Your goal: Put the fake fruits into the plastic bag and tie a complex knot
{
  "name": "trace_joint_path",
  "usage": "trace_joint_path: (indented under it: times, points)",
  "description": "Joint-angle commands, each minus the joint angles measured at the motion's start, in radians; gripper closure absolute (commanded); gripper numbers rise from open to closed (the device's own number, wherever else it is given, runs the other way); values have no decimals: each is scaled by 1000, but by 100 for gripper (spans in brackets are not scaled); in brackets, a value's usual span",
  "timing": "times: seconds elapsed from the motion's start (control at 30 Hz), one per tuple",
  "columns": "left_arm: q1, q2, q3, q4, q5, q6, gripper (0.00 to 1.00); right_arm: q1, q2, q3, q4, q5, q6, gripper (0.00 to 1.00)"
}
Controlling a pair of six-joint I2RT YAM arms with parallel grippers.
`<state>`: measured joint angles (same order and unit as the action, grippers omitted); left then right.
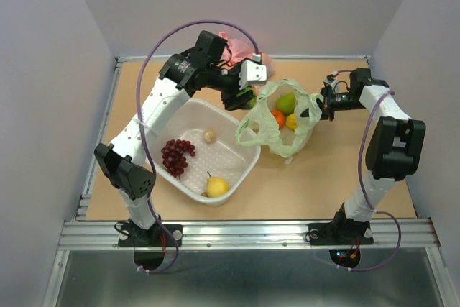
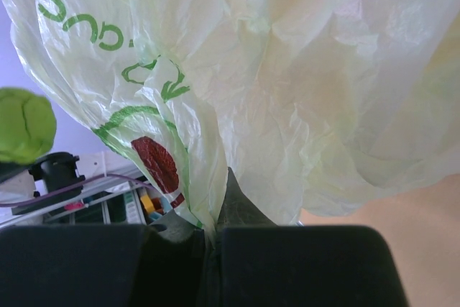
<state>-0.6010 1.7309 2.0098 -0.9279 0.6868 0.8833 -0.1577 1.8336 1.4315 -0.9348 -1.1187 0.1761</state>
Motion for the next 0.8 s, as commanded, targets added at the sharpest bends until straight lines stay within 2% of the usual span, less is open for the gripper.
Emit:
trace_joint_path:
  times: [0.0,0.17,0.4,0.5,0.53,0.63,0.67,0.77]
  points:
    - [-104,68,32,150,63,-151,64,-8,0,49,-6,-29,-3,99]
    - [-178,182,43,317,37,-194,63,-9,-2,69,-19,-46,-1,100]
    - [-200,349,66,534,-133,-296,60,-13,-13,56,-24,-46,0,100]
    - [-200,390,73,609,-293,-313,39,-13,-10,50,-25,-49,0,99]
    - [-198,395,84,621,-318,-310,26,-13,-10,53,-25,-47,0,100]
    - [-192,371,81,614,-317,-268,5,-13,-7,60,-25,-44,0,100]
    - [-191,337,75,604,-293,-261,1,-13,-5,60,-25,-41,-1,100]
    - [-169,239,-11,589,-144,-271,1,-14,1,60,-25,-35,-7,99]
